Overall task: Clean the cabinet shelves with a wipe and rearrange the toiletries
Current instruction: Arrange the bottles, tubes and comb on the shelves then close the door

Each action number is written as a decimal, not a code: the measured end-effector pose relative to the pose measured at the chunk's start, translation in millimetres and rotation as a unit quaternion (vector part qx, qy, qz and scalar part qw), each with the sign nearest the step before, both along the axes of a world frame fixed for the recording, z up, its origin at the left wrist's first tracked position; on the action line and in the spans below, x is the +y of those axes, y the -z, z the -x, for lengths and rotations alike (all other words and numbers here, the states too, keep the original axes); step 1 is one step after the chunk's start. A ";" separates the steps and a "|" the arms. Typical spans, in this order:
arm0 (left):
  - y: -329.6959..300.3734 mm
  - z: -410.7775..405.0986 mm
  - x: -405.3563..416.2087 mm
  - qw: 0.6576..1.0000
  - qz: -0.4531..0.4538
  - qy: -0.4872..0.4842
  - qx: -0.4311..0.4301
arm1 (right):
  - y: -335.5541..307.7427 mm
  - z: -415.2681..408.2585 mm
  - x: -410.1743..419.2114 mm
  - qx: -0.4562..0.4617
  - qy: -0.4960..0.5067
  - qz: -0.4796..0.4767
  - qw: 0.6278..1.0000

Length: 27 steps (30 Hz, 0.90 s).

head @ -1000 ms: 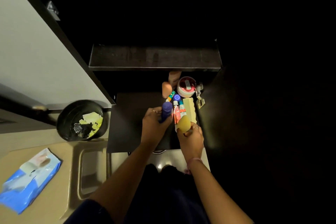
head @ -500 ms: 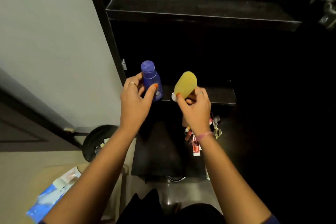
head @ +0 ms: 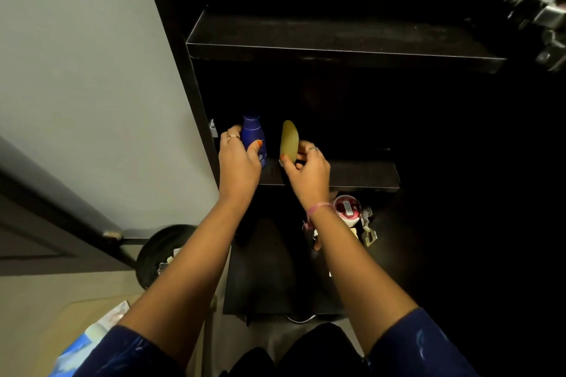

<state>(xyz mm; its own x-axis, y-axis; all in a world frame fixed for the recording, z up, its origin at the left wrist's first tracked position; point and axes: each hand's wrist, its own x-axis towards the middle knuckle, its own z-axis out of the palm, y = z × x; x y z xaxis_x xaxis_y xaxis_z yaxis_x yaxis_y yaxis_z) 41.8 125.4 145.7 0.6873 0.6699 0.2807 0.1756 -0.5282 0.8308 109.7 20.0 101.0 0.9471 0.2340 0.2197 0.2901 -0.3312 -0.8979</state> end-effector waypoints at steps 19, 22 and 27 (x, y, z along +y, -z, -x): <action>30.3 33.6 -18.1 0.995 0.087 -0.047 -0.017 | 30.6 56.2 -21.4 -0.026 0.098 -0.095 0.990; 45.8 55.4 -35.7 0.991 0.123 -0.036 -0.049 | 53.4 77.1 -51.1 -0.035 0.129 -0.103 0.986; 88.9 71.6 -69.8 0.989 0.138 0.040 0.021 | 100.5 79.4 -105.8 0.090 0.192 -0.027 0.977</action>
<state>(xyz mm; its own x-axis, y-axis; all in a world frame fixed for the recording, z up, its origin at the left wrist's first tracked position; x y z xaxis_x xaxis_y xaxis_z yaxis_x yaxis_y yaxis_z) -29.8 55.6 56.7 0.7486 0.6599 0.0647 0.1799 -0.2961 0.9381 30.3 -85.8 0.5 0.9872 -0.1529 0.0445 -0.0095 -0.3354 -0.9420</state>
